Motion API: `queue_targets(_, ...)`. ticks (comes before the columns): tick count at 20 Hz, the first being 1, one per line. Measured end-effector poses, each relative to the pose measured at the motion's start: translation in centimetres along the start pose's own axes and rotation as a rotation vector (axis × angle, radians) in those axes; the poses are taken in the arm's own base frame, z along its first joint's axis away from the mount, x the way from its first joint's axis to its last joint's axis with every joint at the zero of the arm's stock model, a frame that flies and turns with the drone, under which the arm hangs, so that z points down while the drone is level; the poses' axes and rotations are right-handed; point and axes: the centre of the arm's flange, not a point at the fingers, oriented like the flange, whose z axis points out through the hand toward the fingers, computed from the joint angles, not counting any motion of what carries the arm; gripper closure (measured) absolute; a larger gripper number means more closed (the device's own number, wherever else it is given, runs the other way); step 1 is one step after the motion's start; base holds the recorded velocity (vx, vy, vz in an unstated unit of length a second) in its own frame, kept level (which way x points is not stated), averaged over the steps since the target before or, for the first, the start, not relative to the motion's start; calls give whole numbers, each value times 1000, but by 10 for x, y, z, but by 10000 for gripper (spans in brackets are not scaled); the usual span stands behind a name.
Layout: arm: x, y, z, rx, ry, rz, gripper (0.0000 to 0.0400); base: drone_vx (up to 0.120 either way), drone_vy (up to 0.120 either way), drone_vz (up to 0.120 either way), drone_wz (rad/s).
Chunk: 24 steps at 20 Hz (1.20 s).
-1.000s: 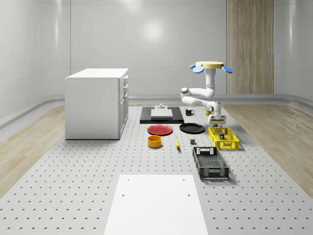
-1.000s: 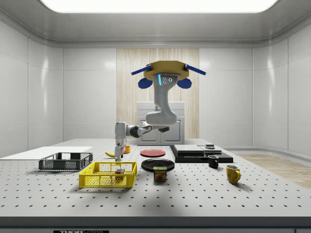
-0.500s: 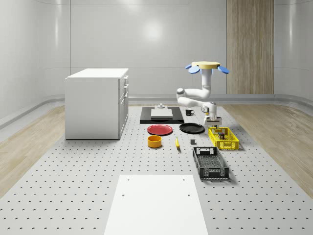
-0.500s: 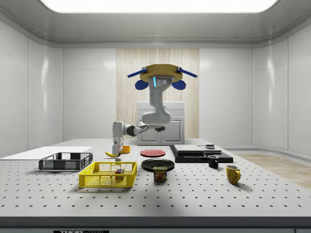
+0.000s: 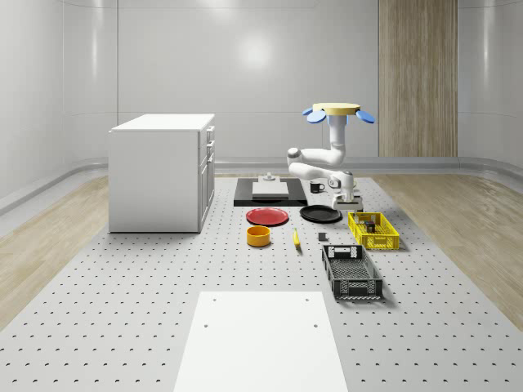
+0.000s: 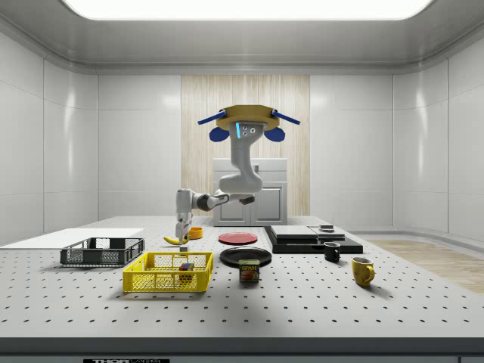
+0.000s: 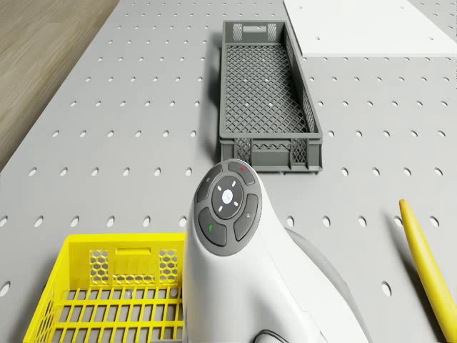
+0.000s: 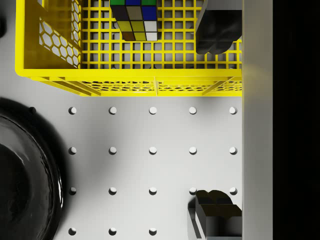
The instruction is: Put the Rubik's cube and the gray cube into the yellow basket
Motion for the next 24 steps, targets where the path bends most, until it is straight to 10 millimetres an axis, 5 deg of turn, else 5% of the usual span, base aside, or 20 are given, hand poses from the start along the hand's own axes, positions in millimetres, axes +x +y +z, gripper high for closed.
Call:
queue_targets(9,0,0,0,0,0,0,0,36,-120,0,0)
queue_targets(17,0,0,0,0,0,0,0,0,-120,-120,0)
queue_targets(24,0,0,0,0,0,0,0,0,-120,0,0)
